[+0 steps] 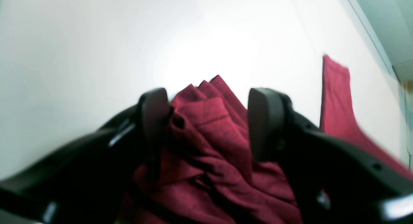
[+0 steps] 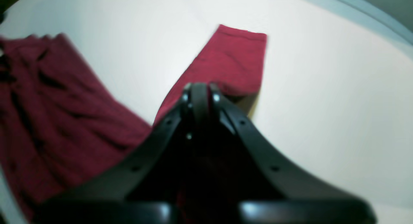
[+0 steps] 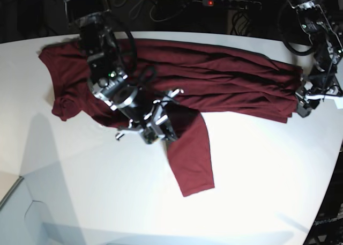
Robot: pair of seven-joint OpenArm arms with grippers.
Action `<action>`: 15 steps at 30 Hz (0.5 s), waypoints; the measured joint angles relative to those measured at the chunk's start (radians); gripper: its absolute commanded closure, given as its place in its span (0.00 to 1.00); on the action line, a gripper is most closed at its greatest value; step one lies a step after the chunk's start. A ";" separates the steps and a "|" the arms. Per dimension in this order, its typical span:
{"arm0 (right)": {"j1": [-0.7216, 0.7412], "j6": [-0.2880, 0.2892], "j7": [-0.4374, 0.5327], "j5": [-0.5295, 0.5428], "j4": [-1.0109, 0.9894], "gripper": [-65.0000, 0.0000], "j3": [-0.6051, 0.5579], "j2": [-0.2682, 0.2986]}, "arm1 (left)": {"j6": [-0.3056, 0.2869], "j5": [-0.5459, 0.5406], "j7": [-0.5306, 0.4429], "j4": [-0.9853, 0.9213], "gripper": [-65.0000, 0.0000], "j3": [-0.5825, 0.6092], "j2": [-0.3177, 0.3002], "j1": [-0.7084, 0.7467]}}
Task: Layout the t-shirt on the table in an organized manner, then fold the t-shirt properly
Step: 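Grasp the sleeve cuff with the right gripper and lift it over the shirt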
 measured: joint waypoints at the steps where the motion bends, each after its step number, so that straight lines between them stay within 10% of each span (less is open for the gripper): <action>1: -0.020 0.000 0.001 0.003 0.017 1.00 -0.010 -0.001 | 0.000 0.000 0.001 0.000 0.42 0.000 0.000 0.000; 15: -0.181 0.000 0.007 0.001 0.106 1.00 -0.172 0.050 | 0.000 -0.135 0.007 0.009 0.42 0.002 0.000 -0.035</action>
